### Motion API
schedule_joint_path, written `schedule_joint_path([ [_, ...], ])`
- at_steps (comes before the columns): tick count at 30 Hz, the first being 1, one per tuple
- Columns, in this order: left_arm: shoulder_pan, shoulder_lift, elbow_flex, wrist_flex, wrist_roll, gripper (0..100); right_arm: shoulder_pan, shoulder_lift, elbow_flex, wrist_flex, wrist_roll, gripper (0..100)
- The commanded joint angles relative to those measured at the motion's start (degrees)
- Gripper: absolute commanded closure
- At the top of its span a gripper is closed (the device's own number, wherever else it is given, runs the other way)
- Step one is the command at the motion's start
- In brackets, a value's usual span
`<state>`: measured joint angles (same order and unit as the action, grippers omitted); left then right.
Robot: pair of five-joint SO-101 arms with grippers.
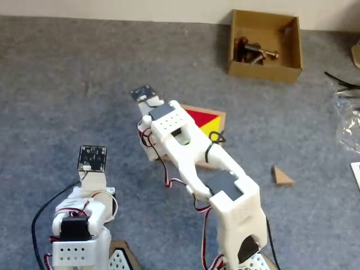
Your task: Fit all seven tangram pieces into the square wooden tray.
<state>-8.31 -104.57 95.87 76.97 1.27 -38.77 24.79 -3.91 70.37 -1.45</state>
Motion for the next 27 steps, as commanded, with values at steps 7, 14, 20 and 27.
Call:
schedule_joint_path([
  [7,-0.75,-0.31,1.27,0.44,-0.35,99,-0.48,-9.10,-2.59,1.98,-0.53,69.0],
  [14,-0.75,-0.31,1.27,0.44,-0.35,99,-2.07,-9.19,-2.42,6.29,-0.62,69.2],
  [20,-0.75,-0.31,1.27,0.44,-0.35,99,-2.24,-9.27,-2.68,8.57,-0.62,77.2],
  [27,-0.75,-0.31,1.27,0.44,-0.35,99,-1.89,-9.01,-2.42,8.13,-0.62,94.9],
])
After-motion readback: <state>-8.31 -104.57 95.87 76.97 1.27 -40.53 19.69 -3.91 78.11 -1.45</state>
